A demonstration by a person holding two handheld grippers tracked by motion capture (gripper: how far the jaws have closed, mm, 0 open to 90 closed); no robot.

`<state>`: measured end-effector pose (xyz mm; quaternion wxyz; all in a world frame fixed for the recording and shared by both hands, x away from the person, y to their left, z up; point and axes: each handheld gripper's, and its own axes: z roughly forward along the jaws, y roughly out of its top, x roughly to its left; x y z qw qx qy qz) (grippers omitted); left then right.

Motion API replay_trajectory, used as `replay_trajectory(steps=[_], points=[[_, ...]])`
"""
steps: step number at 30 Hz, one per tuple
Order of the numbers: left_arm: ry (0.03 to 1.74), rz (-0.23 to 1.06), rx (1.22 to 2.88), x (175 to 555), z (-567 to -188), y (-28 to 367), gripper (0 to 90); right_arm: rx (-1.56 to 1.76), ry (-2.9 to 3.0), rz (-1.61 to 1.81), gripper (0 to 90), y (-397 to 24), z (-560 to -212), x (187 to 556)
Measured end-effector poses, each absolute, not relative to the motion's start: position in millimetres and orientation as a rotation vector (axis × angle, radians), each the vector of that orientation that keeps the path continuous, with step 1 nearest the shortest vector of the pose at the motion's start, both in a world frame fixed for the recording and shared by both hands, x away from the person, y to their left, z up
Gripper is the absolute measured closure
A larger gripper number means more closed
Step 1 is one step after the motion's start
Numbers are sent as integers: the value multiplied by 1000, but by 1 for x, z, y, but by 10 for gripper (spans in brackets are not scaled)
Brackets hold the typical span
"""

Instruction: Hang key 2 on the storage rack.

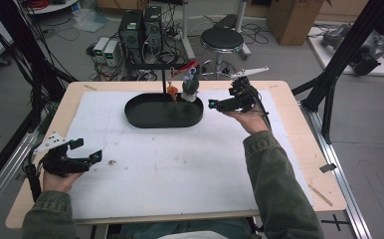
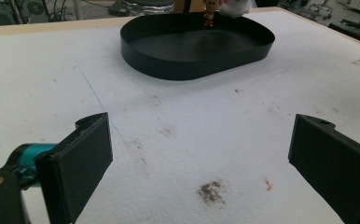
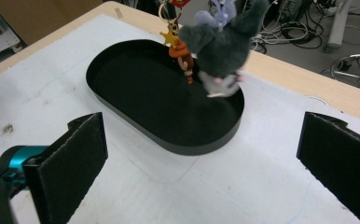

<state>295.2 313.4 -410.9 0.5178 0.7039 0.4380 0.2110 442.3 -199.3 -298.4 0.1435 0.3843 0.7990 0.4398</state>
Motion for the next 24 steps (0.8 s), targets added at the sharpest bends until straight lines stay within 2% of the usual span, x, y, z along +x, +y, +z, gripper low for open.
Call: replay_trajectory(steps=[24], points=[[1047, 502, 1713, 295, -412, 312, 66, 1076, 2179, 1271, 6, -248, -327, 415]])
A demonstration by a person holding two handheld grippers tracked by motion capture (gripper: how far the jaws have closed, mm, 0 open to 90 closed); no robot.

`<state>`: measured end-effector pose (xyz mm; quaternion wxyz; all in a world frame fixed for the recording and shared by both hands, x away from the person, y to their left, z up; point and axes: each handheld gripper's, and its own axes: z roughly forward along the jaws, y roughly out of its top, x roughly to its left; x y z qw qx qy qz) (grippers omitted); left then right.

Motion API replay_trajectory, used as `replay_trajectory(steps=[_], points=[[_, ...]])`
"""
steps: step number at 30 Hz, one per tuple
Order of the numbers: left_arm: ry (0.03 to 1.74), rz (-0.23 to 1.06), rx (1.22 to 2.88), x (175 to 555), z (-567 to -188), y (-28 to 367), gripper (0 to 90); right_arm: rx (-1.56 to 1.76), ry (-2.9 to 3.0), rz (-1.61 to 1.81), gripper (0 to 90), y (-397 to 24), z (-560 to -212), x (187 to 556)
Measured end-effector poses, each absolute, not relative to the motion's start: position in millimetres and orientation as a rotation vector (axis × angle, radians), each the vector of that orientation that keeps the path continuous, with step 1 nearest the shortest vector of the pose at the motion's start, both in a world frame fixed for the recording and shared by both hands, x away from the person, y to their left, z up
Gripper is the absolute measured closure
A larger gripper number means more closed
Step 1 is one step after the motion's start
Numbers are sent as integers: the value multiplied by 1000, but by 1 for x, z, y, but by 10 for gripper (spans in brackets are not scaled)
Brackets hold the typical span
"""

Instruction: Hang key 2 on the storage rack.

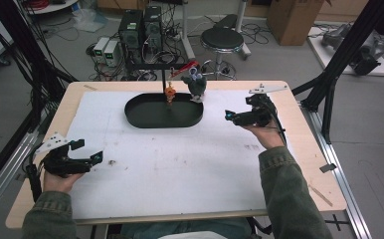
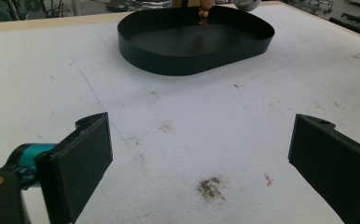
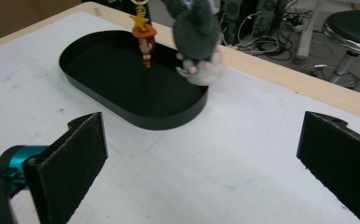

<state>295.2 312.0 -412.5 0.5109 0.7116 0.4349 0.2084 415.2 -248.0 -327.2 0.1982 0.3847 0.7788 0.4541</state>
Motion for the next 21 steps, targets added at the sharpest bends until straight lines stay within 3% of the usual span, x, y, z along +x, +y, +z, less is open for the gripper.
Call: replay_trajectory(steps=[21], points=[[1060, 488, 1721, 293, -414, 314, 66, 1136, 2136, 1171, 6, -295, -358, 380]])
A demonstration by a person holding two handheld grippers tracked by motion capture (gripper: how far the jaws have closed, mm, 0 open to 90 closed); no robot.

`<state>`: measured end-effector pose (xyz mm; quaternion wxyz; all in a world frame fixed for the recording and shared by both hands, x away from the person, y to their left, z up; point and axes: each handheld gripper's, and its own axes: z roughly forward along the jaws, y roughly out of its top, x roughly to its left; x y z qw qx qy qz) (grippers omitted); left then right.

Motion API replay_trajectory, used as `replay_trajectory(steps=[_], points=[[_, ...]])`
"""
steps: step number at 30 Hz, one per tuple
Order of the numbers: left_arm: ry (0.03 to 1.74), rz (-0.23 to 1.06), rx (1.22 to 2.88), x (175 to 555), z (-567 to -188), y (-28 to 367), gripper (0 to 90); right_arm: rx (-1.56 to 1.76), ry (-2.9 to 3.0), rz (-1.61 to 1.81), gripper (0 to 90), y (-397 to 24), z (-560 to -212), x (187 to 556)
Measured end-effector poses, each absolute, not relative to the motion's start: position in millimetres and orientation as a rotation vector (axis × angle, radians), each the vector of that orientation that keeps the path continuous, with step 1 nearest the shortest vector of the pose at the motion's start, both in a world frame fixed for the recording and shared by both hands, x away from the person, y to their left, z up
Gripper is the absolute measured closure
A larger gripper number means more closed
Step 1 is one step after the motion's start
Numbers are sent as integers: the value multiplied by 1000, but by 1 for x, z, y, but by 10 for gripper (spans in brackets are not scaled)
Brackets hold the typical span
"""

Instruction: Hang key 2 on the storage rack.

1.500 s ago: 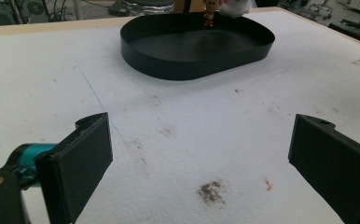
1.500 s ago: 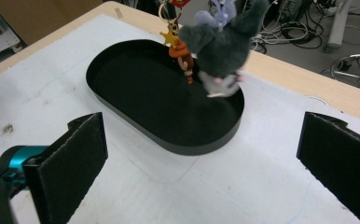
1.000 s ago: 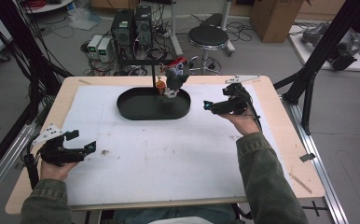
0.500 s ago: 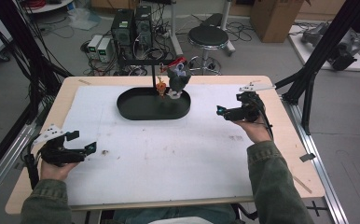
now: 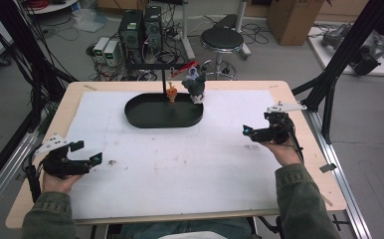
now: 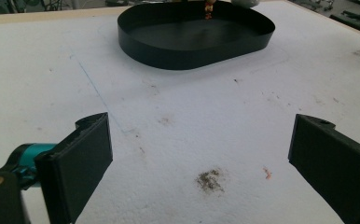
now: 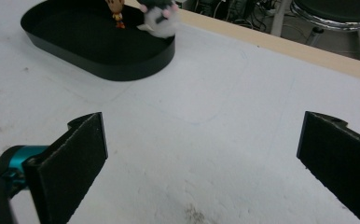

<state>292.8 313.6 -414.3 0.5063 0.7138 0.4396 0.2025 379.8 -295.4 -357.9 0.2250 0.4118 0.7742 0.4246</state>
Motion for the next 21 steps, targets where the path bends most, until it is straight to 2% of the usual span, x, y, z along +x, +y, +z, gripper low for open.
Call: replay_trajectory(steps=[21], points=[[1071, 481, 1729, 289, -417, 315, 66, 1122, 2031, 1266, 6, -324, -394, 333]])
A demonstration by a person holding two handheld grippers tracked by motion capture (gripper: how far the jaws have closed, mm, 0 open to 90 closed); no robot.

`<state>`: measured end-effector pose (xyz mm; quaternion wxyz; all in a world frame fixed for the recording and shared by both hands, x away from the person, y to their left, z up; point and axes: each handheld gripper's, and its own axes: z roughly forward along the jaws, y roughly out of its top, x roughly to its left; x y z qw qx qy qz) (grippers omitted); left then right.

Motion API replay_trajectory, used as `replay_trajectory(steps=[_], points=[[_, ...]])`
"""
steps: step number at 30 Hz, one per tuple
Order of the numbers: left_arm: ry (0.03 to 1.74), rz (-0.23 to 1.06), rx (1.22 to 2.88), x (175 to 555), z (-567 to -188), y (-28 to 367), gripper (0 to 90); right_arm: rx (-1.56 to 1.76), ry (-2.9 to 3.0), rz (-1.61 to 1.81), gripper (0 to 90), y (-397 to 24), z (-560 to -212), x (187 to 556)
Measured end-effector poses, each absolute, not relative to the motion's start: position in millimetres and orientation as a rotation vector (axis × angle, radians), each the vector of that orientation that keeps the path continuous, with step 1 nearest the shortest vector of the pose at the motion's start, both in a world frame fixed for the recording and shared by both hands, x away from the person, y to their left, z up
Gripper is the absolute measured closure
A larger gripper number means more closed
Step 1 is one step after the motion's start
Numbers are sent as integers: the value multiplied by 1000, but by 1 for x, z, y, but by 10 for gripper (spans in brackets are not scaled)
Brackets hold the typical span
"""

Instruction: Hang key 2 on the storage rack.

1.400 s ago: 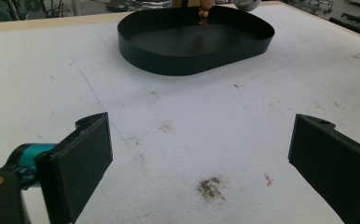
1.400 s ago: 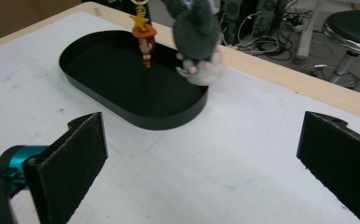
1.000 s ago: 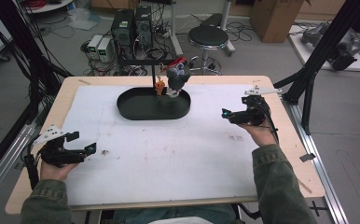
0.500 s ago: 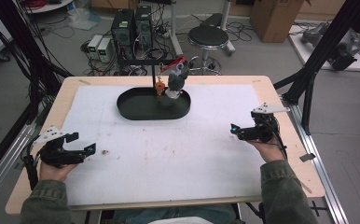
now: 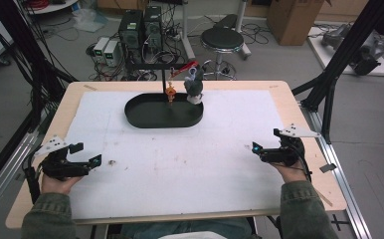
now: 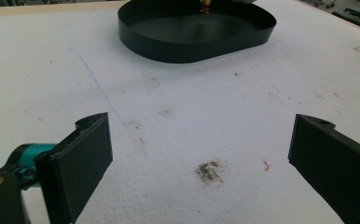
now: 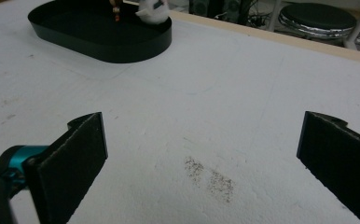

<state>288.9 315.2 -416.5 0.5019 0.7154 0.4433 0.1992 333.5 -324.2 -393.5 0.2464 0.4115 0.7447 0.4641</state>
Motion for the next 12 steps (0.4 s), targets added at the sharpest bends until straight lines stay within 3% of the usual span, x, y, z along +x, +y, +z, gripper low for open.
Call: replay_trajectory(steps=[12], points=[[1056, 446, 1735, 289, -418, 313, 66, 1122, 1964, 1312, 6, -333, -411, 321]])
